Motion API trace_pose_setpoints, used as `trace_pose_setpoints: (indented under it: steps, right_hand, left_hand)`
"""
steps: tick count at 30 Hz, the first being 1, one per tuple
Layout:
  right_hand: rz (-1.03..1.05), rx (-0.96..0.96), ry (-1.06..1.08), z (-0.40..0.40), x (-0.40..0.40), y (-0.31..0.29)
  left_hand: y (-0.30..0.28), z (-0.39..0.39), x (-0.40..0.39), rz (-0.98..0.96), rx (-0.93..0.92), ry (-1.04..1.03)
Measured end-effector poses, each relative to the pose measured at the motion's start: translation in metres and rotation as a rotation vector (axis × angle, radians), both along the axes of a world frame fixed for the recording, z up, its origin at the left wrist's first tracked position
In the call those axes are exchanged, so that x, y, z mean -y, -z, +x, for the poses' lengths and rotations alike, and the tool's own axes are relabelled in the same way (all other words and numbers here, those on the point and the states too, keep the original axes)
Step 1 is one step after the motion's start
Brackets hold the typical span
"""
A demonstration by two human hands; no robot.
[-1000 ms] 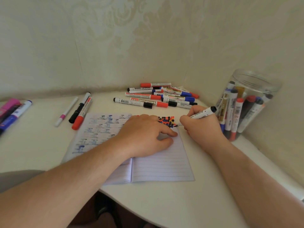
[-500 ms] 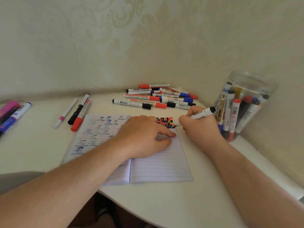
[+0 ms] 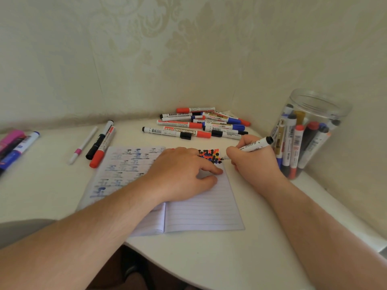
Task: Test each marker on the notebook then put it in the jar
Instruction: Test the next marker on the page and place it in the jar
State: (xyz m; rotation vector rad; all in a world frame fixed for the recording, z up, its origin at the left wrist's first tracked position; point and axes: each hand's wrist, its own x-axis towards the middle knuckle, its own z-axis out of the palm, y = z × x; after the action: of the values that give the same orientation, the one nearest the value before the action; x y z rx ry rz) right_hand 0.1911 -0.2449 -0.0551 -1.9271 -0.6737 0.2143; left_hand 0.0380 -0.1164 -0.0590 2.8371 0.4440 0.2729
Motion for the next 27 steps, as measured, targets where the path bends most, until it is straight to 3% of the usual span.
trace_pose_setpoints:
  steps: [9,12,17,20,27]
  right_hand:
    - [-0.014,0.013,-0.009,0.002,-0.001,0.001]
    - [0.105,0.050,-0.035,0.000,0.002,-0.001]
    - [0.478,-0.297,-0.277,-0.003,0.003,-0.009]
    - [0.492,-0.374,-0.350,-0.007,0.002,-0.010]
    - [0.436,-0.354,-0.391,-0.009,0.002,-0.006]
  left_hand:
    - [-0.002,-0.002,0.001,-0.015,0.001,0.017]
    - [-0.002,-0.003,-0.002,-0.184,0.128,0.026]
    - [0.003,-0.005,-0.008,-0.380,0.314,-0.061]
    - [0.004,-0.005,-0.008,-0.365,0.314,-0.098]
    - [-0.002,-0.007,-0.001,-0.295,0.305,-0.085]
